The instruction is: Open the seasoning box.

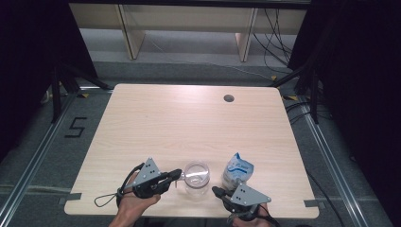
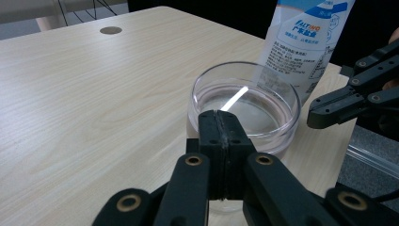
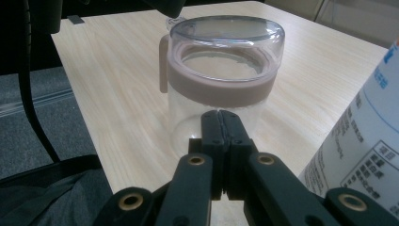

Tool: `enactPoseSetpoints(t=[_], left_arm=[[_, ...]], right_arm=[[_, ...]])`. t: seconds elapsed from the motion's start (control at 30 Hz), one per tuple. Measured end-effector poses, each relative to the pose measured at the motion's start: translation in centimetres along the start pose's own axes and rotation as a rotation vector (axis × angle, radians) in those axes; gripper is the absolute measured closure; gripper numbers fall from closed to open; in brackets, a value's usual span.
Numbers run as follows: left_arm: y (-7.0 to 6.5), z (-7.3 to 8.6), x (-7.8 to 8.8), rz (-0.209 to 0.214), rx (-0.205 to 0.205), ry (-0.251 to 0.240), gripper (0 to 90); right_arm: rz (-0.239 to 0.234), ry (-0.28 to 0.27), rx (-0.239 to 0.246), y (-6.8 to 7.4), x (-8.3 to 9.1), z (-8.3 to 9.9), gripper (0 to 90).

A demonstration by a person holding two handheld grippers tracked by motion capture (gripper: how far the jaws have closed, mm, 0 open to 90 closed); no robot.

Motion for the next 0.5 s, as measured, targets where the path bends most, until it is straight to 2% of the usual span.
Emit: enactPoseSetpoints(t=[0.1, 0.17, 0.2, 0.3, 0.33, 0.43, 0.5], left_arm=[[0.1, 0.0, -0.1, 0.007, -0.010, -0.004, 88.8], [0.0, 0.0, -0.1, 0.007, 0.003, -0.007, 88.8], [0.1, 0.0, -0.1, 0.008, -0.007, -0.006, 88.8], [0.1, 0.0, -0.1, 0.011, -0.011, -0.003, 88.8], [0.1, 0.1, -0.1, 0.010, -0.012, -0.001, 88.8], [0.2, 0.1, 0.0, 0.006, -0.014, 0.007, 88.8], [0.2, 0.1, -0.1, 0.015, -0.008, -0.005, 88.8]], right_arm=[[-0.006, -0.010, -0.003, 0.0, -0.2, -0.2, 89.9], [-0.004, -0.004, 0.021, -0.1, -0.2, -0.2, 89.9], [-0.004, -0.004, 0.021, -0.1, -0.2, -0.2, 89.9], [0.004, -0.020, -0.013, 0.0, -0.3, -0.6, 89.9], [0.001, -0.021, 0.005, 0.1, -0.4, -0.8, 89.9], [0.000, -0.023, 0.003, 0.2, -0.5, -1.1, 89.9], [0.004, -0.024, 0.011, 0.1, -0.7, -1.4, 89.9]])
Point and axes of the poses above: each handheld gripper's, and its own axes: x roughly backward along the jaws, z roughly out of its underside, y roughly to its left, the point moved 5 cm from there along -x, roughly forward along the jaws, and after that the axes turned 3 degrees about x, right-handed, at the moved point
